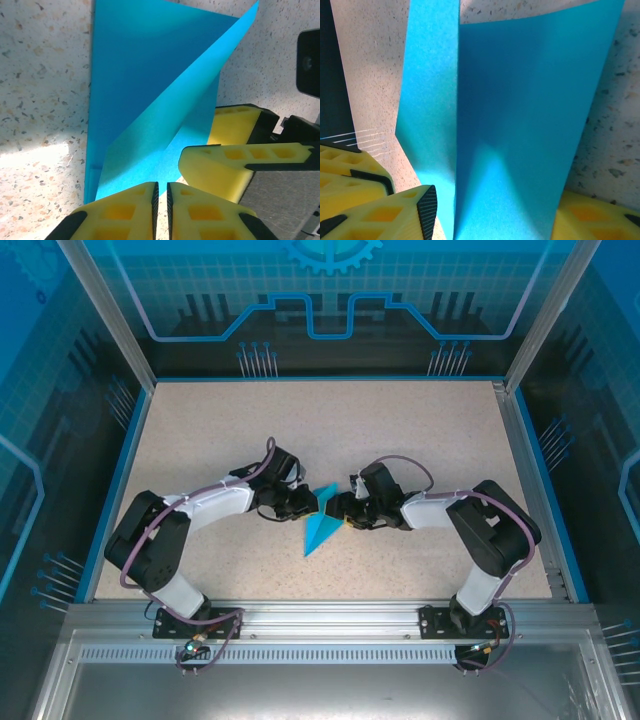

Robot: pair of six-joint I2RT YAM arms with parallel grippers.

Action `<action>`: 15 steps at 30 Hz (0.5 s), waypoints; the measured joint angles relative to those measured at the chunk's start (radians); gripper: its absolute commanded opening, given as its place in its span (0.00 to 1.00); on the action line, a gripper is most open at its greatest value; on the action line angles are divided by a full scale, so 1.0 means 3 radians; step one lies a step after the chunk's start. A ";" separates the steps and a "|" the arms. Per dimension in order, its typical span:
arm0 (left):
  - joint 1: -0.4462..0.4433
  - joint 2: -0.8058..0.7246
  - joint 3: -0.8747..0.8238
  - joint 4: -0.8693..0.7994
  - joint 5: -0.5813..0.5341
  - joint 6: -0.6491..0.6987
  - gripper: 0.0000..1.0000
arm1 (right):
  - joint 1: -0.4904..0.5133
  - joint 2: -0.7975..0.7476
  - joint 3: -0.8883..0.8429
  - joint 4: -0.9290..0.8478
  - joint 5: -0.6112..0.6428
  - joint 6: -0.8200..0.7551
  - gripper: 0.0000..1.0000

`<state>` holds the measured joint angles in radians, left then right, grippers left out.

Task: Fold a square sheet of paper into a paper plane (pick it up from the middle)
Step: Turn over the paper at the center of the table.

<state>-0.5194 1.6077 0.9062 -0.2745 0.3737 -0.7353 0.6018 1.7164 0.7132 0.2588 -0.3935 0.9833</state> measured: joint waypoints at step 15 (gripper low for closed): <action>0.0000 0.0000 -0.0135 0.0135 0.0003 -0.0083 0.10 | 0.0000 0.0017 0.0031 0.0018 -0.0022 0.0001 0.55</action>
<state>-0.5194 1.6077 0.8658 -0.2340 0.3744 -0.7601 0.6018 1.7214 0.7223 0.2642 -0.4000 0.9836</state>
